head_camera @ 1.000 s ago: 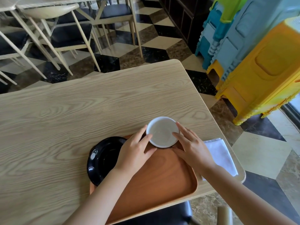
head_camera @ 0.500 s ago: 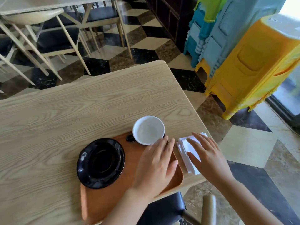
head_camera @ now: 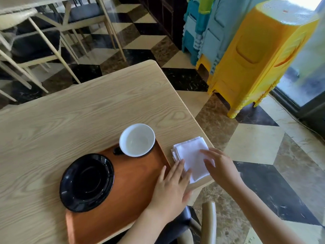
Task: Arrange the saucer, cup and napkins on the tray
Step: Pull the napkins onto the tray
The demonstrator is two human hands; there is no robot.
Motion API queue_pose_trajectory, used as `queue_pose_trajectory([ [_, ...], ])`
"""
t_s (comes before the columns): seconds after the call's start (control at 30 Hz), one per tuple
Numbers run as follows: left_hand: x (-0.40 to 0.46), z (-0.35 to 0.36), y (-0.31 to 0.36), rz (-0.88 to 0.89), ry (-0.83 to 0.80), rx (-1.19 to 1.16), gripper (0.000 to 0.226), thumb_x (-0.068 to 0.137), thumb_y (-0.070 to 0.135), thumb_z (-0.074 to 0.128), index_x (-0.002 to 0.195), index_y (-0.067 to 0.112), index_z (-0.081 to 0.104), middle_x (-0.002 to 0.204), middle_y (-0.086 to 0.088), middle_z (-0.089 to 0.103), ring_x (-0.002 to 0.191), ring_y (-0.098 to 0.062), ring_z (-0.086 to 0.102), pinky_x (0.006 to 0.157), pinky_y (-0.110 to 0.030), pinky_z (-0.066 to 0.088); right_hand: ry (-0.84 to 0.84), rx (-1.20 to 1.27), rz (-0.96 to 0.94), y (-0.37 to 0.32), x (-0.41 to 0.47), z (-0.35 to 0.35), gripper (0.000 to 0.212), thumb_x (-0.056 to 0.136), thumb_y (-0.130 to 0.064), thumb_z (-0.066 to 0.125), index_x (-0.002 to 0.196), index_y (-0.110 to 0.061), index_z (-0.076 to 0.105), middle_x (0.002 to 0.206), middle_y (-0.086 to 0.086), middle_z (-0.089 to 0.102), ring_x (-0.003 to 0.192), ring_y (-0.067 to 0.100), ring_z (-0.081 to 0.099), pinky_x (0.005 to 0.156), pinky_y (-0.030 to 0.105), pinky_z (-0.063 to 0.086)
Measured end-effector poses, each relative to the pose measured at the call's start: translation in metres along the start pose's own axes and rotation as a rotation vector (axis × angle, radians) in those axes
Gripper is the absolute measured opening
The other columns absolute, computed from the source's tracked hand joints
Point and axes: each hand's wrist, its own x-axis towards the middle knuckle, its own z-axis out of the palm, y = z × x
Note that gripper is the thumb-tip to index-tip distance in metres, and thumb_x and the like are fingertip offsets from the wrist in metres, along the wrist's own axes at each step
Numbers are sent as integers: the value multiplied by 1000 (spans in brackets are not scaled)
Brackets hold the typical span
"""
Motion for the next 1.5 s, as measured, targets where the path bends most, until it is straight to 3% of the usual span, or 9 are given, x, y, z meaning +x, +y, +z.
queue_pose_trajectory([
  [0.2, -4, -12, -2, -153, 118, -568, 55, 88, 47, 33, 136, 20, 41, 148, 0, 36, 135, -8, 30, 113, -31, 25, -11, 86, 17, -18, -2, -22, 33, 84, 2, 56, 108, -18, 68, 113, -1, 66, 82, 14, 56, 71, 13, 36],
  [0.43, -6, -32, -3, -524, 193, -1386, 62, 83, 10, 65, 136, 19, 36, 133, 4, 48, 124, -4, 44, 88, -9, 43, 44, 223, -60, -55, -17, -48, 36, 81, 3, 61, 100, -27, 71, 98, -22, 59, 74, -4, 59, 63, -6, 38],
  [0.63, -30, -37, -15, -665, 143, -1756, 83, 58, 27, 81, 130, 36, 40, 107, -2, 71, 102, -14, 65, 93, -38, 50, -43, 608, 13, -68, -24, -54, 50, 80, 2, 63, 80, -47, 71, 74, -14, 72, 71, -5, 60, 69, 9, 45],
  [0.73, -51, -43, -20, -705, 239, -1641, 68, 69, 15, 78, 124, 34, 42, 95, 1, 75, 95, -10, 67, 78, -22, 53, -114, 572, 64, -67, -25, -36, 49, 80, 0, 60, 81, -47, 71, 62, -9, 69, 61, 0, 57, 69, 25, 44],
  [0.83, -72, -45, -26, -720, 333, -1532, 55, 77, 3, 71, 116, 31, 46, 96, 1, 72, 87, -4, 67, 64, -12, 50, -173, 458, 69, -72, -25, -13, 46, 80, -3, 60, 81, -49, 64, 66, -7, 66, 60, -2, 57, 62, 9, 43],
  [0.97, -88, -35, -37, -672, 340, -1223, 49, 77, 0, 69, 110, 32, 53, 111, 4, 66, 94, -4, 65, 76, -14, 52, -283, 283, 49, -82, -25, 20, 37, 79, -10, 61, 102, -39, 65, 77, -10, 58, 75, 13, 58, 57, 8, 41],
  [1.33, -97, -19, -39, -561, 226, -595, 54, 83, 24, 66, 133, 26, 44, 103, 13, 44, 88, -4, 48, 77, -10, 40, -290, -64, -212, -80, -36, 53, 46, 79, -9, 63, 124, -18, 56, 141, 3, 42, 120, 25, 44, 96, 25, 38],
  [1.43, -100, -9, -40, -522, 210, -452, 55, 79, 26, 70, 130, 25, 49, 116, 4, 50, 105, -13, 53, 82, -12, 39, -194, -250, -345, -70, -40, 56, 44, 65, -19, 78, 107, -20, 65, 130, 8, 55, 104, 29, 54, 80, 42, 55],
  [1.5, -101, 2, -43, -484, 226, -333, 58, 72, 25, 76, 126, 21, 54, 134, -8, 48, 125, -26, 47, 94, -23, 41, -208, -370, -447, -62, -41, 60, 41, 76, -33, 66, 115, -23, 60, 138, 9, 50, 119, 28, 47, 92, 42, 46],
])
